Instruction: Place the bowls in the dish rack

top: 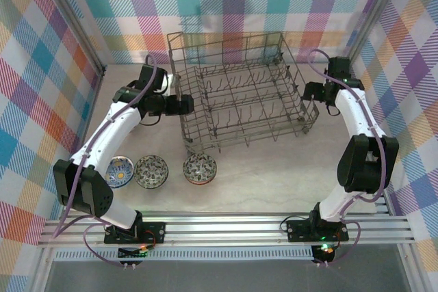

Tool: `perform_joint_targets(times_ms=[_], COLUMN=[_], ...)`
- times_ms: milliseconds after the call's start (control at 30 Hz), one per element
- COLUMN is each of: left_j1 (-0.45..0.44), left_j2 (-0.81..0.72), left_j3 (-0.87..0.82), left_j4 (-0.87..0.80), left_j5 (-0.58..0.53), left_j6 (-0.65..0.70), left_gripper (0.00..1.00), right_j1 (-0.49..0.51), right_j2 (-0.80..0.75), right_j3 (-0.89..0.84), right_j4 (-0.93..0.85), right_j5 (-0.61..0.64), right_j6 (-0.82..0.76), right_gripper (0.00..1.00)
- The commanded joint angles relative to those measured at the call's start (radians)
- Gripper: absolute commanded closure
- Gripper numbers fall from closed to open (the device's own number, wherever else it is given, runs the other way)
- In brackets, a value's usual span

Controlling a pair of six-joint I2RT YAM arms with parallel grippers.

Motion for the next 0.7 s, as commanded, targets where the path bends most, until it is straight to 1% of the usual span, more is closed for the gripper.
perform_joint_targets(times_ms=[0,267,533,667], left_j1=[-0.021,-0.054,-0.121,-0.130], left_j2=[0.024,0.121,0.173,0.182], left_j3=[0.043,0.123,0.188,0.215], left_j4=[-0.015,-0.020,-0.044,-0.065], left_j5=[-0.006,-0.008,-0.010,0.032], left_j6=[0.006,0.013,0.011,-0.030], left_gripper=[0.00,0.00,0.01,0.01], right_j1=[-0.063,-0.107,-0.182,-0.220], right_j2=[0.014,0.008,-0.004,0.006], right_j3=[-0.012,-0.034,-0.053,-0.038], right_j4=[-0.032,-0.022,-0.023,-0.022], right_j5=[0.103,0.096,0.083,0.064], right_j6=[0.027,0.029,0.016,0.016], right_gripper=[0.01,0.01,0.01,0.01])
